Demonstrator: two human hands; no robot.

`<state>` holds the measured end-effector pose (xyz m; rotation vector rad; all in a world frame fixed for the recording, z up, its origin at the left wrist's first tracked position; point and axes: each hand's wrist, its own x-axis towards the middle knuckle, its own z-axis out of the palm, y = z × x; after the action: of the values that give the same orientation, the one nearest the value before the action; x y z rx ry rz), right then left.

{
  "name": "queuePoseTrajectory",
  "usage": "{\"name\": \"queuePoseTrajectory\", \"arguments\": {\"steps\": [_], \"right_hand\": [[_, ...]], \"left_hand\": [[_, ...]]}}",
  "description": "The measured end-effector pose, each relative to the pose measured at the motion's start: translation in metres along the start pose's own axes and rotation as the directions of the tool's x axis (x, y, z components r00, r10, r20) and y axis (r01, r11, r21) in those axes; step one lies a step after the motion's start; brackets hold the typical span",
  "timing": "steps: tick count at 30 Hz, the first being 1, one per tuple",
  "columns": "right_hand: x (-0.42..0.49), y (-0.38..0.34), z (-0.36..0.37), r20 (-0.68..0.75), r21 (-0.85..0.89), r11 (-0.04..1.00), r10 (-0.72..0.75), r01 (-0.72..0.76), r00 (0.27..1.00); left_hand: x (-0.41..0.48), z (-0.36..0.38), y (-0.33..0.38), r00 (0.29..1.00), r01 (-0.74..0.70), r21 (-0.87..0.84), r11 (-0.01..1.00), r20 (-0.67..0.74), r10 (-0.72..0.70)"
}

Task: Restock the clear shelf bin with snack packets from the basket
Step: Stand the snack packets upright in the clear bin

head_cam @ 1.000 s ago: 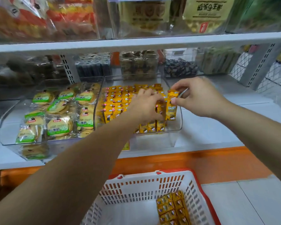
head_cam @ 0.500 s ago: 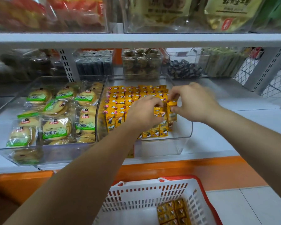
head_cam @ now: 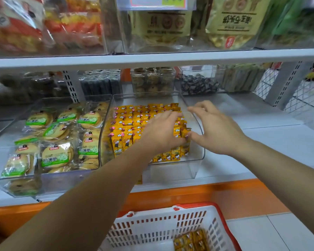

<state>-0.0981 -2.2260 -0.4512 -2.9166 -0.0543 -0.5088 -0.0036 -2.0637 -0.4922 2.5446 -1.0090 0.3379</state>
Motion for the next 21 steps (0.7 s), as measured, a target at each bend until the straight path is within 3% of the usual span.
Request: {"name": "queuePoseTrajectory", "arguments": {"steps": [3, 5, 10, 17, 21], "right_hand": [[-0.018, 0.014, 0.014, 0.049, 0.108, 0.993, 0.044, -0.049, 0.998], [-0.027, 0.021, 0.024, 0.077, 0.213, 0.975, 0.043, -0.058, 0.996], [-0.035, 0.022, 0.043, 0.093, 0.435, 0.898, 0.032, -0.070, 0.995], [-0.040, 0.020, 0.047, 0.098, 0.516, 0.850, 0.061, -0.103, 0.993], [-0.042, 0.014, 0.036, 0.178, 0.340, 0.926, 0.110, -0.166, 0.978]], "left_hand": [[0.012, -0.001, 0.004, 0.991, -0.075, 0.154, 0.985, 0.118, 0.057], [0.016, 0.001, 0.002, 0.984, -0.097, 0.168, 0.981, 0.162, 0.069], [0.014, 0.014, 0.002, 0.998, 0.020, 0.056, 0.998, 0.065, -0.024], [0.012, 0.014, 0.003, 0.993, -0.026, 0.125, 0.992, 0.114, 0.012], [0.014, 0.000, 0.012, 0.975, -0.023, 0.208, 0.978, 0.220, -0.024]]}}
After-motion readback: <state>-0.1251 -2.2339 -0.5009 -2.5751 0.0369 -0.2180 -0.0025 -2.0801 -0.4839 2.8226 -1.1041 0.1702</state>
